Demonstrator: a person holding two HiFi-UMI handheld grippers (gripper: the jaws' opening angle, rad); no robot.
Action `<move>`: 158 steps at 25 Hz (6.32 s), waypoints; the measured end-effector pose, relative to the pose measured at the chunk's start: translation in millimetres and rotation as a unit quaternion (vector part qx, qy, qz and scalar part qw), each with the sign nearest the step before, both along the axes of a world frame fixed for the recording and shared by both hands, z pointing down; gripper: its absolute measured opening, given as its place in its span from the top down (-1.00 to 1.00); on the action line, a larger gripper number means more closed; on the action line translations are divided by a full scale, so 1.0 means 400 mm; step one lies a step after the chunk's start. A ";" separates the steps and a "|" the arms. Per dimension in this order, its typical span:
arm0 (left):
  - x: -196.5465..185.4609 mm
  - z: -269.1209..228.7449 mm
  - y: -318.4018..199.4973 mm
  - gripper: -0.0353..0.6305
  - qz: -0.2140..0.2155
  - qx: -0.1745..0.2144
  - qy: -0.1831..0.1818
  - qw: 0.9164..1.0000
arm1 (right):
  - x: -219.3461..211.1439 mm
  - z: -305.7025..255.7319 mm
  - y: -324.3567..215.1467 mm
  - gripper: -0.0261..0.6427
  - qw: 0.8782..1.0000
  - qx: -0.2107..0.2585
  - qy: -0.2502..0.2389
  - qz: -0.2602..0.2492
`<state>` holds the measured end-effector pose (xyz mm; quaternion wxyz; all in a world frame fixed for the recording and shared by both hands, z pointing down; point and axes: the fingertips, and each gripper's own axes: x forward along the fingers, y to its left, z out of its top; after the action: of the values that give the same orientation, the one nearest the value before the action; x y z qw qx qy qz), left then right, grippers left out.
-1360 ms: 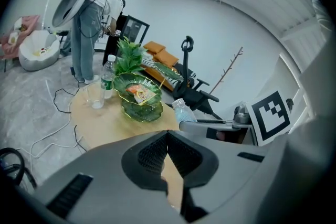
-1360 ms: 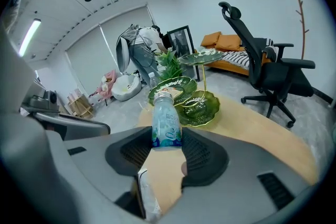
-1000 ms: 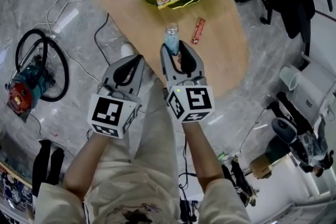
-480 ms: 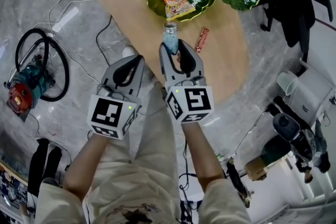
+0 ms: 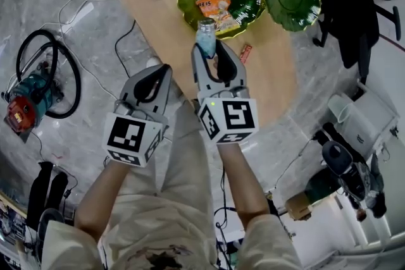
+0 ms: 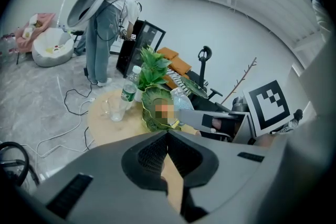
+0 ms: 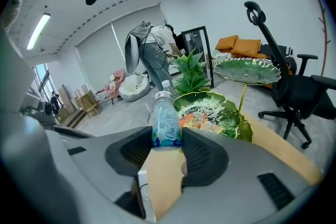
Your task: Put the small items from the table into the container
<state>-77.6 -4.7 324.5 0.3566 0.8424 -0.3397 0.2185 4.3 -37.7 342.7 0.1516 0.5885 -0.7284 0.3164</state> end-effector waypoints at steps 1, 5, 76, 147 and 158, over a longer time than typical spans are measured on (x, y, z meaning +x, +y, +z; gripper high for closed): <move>0.001 0.002 -0.005 0.88 -0.002 -0.001 0.000 1.000 | 0.003 0.001 -0.010 0.40 1.000 0.000 0.001 0.000; 0.008 0.012 -0.025 0.88 -0.005 -0.005 -0.001 1.000 | 0.025 0.008 -0.046 0.40 1.000 -0.002 0.004 0.007; 0.127 0.029 0.145 0.88 -0.022 0.001 -0.015 1.000 | 0.254 0.035 0.178 0.41 0.995 0.004 0.074 0.062; 0.327 0.311 0.387 0.88 0.031 -0.050 -0.045 0.997 | 0.450 0.528 0.460 0.41 0.986 -0.120 0.073 0.087; 0.308 0.352 0.380 0.88 0.020 -0.065 -0.044 0.997 | 0.444 0.579 0.447 0.41 0.983 -0.136 0.079 0.096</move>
<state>45.5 147.5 465.2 0.3904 0.8136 -0.3239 0.2841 182.0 141.1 574.2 0.2559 0.6526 -0.6046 0.3783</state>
